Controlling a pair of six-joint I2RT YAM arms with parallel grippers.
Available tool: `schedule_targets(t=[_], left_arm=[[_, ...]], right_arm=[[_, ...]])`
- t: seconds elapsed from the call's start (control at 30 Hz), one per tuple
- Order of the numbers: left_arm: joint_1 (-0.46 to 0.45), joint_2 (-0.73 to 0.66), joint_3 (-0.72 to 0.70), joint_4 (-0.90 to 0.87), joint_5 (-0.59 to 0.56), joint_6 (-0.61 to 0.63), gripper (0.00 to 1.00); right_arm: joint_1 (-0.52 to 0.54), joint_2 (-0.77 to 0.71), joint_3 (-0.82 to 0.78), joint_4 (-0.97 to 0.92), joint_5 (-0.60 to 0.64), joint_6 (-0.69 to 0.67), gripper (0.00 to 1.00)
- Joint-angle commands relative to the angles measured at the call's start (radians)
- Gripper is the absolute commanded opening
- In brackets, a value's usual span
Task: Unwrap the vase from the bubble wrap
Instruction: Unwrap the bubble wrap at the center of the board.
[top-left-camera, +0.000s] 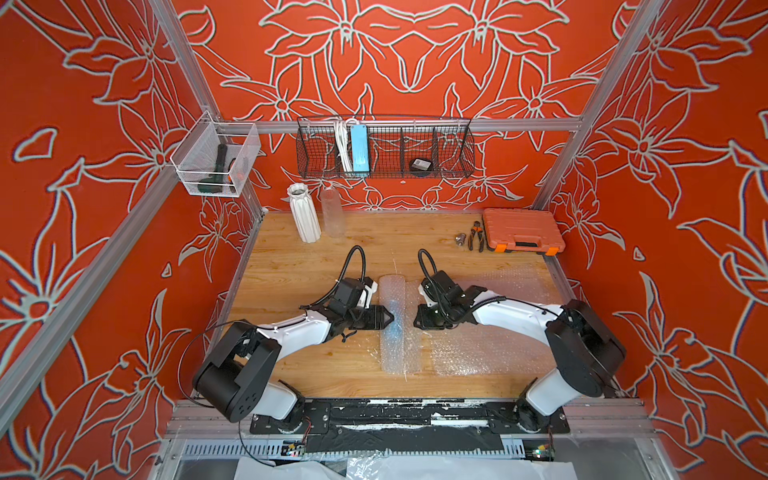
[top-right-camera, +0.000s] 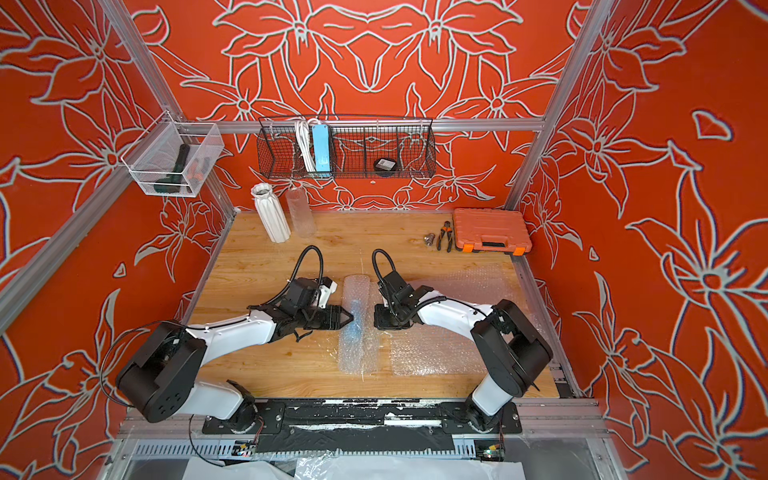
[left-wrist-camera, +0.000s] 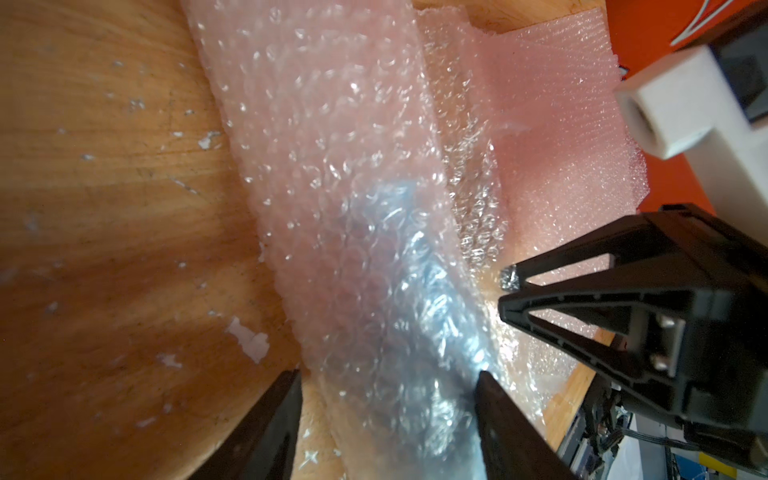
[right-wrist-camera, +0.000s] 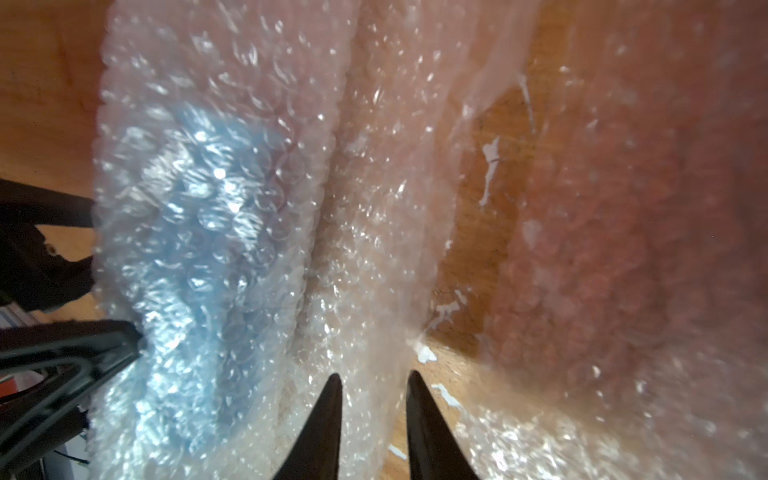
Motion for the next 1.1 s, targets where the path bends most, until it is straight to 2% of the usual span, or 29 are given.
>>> schedule_targets(t=[0.0,0.17,0.37,0.53,0.7,0.97,1.07], left_arm=[[0.005,-0.018,-0.022,-0.065,-0.010,0.034,0.64],[0.005,-0.039,-0.025,-0.080,-0.022,0.051,0.64],[0.005,-0.107,-0.049,-0.094,-0.136,0.043,0.67],[0.005,-0.178,-0.063,-0.101,-0.211,0.026,0.70],[0.005,-0.217,-0.064,-0.107,-0.219,0.025,0.71],[0.005,-0.264,-0.082,-0.067,-0.154,0.032,0.72],[0.005,-0.258,-0.066,-0.094,-0.186,0.029,0.72]], right_arm=[[-0.005,0.034,0.025,0.031,-0.022,0.006,0.18],[-0.003,0.008,0.046,-0.016,0.032,-0.003,0.00],[-0.003,-0.100,0.056,-0.075,0.074,-0.028,0.00],[-0.005,-0.141,0.074,-0.108,0.043,-0.041,0.00],[-0.003,-0.173,0.081,-0.114,0.026,-0.038,0.00],[-0.003,-0.214,0.093,-0.124,0.010,-0.052,0.00],[-0.004,-0.218,0.096,-0.121,-0.003,-0.055,0.00]])
